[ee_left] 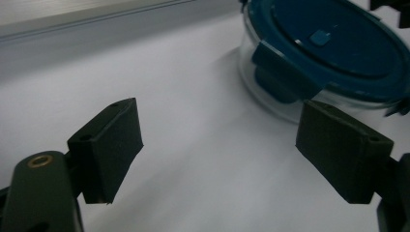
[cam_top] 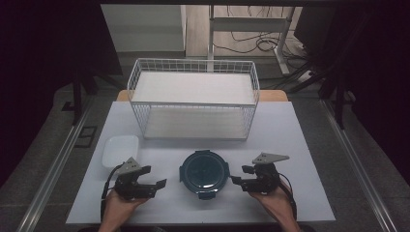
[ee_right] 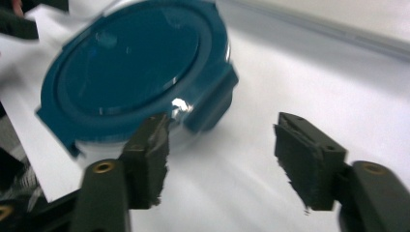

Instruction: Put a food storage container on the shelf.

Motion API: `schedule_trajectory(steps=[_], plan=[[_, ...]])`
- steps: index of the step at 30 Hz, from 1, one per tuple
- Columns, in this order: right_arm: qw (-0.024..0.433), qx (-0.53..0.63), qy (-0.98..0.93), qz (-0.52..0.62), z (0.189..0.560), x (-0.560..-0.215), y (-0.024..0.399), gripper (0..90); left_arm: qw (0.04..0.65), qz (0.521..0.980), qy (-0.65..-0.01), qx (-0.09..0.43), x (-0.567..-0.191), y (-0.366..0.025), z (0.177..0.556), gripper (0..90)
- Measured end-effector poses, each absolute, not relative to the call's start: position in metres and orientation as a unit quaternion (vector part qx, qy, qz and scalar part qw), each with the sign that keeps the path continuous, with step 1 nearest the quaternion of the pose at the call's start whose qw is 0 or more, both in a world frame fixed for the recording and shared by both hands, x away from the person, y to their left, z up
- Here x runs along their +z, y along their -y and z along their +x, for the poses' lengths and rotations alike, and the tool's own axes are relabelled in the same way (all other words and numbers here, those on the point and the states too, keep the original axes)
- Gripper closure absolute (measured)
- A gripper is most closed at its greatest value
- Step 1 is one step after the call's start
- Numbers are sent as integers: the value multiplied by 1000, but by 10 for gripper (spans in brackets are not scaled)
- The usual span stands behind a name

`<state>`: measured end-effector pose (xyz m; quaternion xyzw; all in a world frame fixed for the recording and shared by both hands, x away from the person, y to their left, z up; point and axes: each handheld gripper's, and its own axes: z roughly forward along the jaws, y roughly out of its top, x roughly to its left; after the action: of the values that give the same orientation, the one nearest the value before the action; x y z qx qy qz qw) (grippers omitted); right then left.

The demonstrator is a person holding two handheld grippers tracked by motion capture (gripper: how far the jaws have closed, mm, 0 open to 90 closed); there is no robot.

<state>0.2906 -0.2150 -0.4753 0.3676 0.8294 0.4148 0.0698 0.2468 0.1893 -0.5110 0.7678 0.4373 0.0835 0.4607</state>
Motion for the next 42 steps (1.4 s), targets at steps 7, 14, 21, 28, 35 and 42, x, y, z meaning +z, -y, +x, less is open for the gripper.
schedule_trajectory(steps=[7,14,21,28,35,42], plan=[[41,425,-830,359,315,-473,190,256,475,770,-424,48,-500,-163,274,144],[-16,411,-832,371,333,-486,177,188,485,760,-428,-63,-518,-144,299,151],[-102,419,-816,385,335,-495,185,255,504,740,-420,-152,-528,-143,301,301],[-107,420,-803,409,327,-487,194,393,540,738,-374,-151,-523,-155,290,526],[-147,455,-774,414,313,-486,215,498,537,768,-331,-109,-513,-149,275,537],[-159,446,-774,420,310,-494,217,525,538,765,-335,-114,-516,-151,278,535]])
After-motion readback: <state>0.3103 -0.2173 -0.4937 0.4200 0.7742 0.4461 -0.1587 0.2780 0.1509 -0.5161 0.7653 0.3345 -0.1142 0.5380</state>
